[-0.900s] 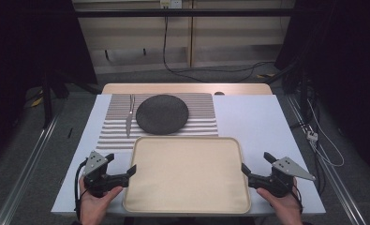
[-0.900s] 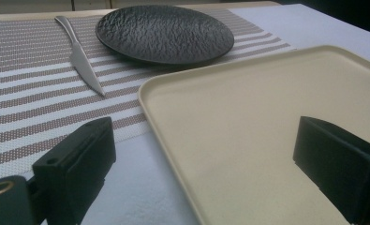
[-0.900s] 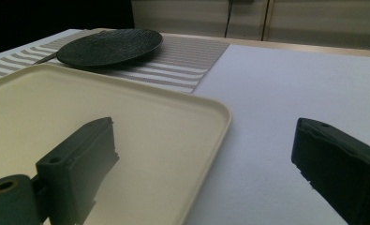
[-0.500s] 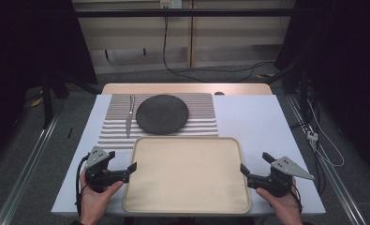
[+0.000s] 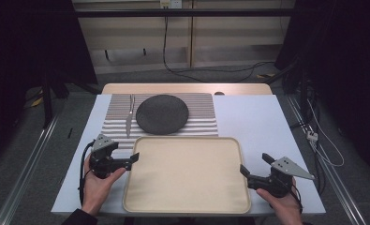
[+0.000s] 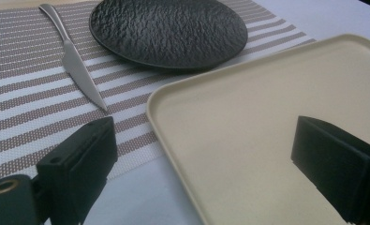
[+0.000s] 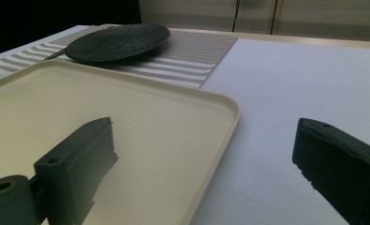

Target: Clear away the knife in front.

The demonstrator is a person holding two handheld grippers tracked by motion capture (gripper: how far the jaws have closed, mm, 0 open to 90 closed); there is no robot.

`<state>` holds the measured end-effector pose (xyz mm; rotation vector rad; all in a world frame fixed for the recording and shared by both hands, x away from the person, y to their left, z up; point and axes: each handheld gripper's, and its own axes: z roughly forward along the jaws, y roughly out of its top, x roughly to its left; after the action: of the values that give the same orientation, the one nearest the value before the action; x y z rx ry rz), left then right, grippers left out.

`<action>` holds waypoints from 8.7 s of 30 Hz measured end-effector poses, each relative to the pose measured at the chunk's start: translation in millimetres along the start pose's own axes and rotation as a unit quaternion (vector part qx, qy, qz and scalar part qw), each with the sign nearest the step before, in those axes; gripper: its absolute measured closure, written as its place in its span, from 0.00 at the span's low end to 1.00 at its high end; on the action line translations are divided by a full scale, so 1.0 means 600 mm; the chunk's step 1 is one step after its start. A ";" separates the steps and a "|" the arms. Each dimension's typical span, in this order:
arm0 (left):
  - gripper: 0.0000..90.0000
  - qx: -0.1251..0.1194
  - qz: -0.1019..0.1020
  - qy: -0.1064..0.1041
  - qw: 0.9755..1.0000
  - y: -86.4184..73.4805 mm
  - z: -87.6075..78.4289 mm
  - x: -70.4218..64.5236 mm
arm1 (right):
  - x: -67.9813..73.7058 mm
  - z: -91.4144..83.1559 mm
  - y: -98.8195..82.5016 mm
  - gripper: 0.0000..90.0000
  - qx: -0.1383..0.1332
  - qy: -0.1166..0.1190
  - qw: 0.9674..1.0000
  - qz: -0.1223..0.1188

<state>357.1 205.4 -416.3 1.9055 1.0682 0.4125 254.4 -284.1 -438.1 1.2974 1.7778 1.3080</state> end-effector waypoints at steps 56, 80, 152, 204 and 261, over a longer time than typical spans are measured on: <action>0.23 0.083 -0.024 0.120 0.989 0.180 0.198 0.171 | 0.002 0.010 -0.002 0.07 0.013 0.019 1.000 0.000; 0.63 0.161 -0.089 0.124 0.975 0.182 0.304 0.222 | 0.001 0.004 -0.006 0.07 0.017 0.015 1.000 0.007; 0.89 0.206 -0.054 0.083 0.974 0.199 0.249 0.202 | 0.006 0.008 -0.007 0.07 0.025 0.027 0.999 -0.001; 0.89 0.139 0.017 0.003 0.990 0.200 0.127 0.063 | 0.010 -0.003 -0.006 0.07 0.020 0.018 1.000 -0.004; 0.89 0.174 0.041 -0.062 0.982 0.074 0.101 -0.093 | 0.015 -0.001 -0.004 0.07 0.023 0.021 0.999 -0.012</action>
<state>386.4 117.2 -406.0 2.2571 1.0316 0.1543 249.6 -276.4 -439.4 1.2781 1.8569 1.2978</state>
